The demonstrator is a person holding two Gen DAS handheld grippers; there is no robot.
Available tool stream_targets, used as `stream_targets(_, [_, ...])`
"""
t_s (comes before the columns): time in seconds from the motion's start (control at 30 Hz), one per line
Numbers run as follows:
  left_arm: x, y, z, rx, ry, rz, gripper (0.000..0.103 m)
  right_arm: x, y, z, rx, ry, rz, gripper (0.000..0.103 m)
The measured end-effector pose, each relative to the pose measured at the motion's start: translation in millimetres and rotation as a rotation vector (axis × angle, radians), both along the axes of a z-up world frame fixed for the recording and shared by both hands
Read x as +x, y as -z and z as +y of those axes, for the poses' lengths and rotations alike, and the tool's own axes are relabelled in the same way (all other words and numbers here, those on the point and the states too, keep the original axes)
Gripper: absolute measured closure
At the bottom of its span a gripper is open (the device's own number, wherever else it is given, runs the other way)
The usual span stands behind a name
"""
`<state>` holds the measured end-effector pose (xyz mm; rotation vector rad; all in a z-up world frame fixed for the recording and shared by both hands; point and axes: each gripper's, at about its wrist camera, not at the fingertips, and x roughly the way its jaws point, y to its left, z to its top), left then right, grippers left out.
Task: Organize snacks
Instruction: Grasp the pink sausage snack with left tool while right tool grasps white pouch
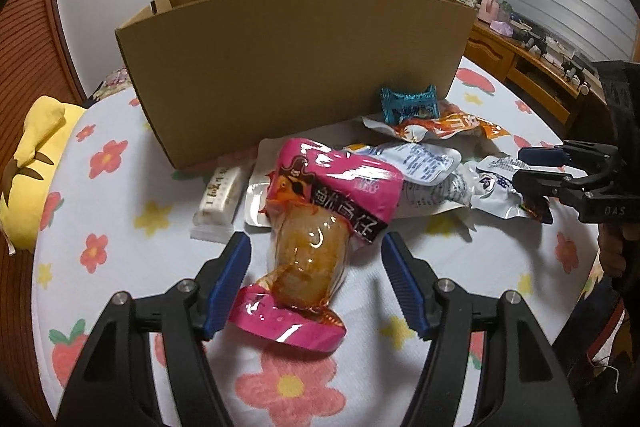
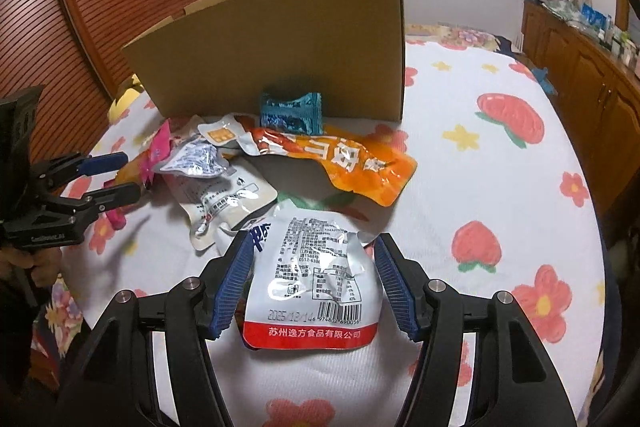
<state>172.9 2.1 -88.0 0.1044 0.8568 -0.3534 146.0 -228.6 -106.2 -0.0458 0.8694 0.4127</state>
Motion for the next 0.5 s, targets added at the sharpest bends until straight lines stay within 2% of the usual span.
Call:
stream_targets(0.37, [7.7,8.7,-8.4,-0.002,0.012,0.023,0.035,5.6,8.2,0.0,0.025,-0.007,0.037,0.033])
stream_targets(0.47, [8.9,9.0,-8.7,-0.025,0.019,0.040,0.046,6.0,8.8,-0.5,0.034,-0.006,0.041,0.033])
stream_targets(0.5, [7.9,9.0,-8.1,-0.029,0.022,0.042,0.054,6.4,8.9,-0.6,0.035,-0.007,0.041,0.033])
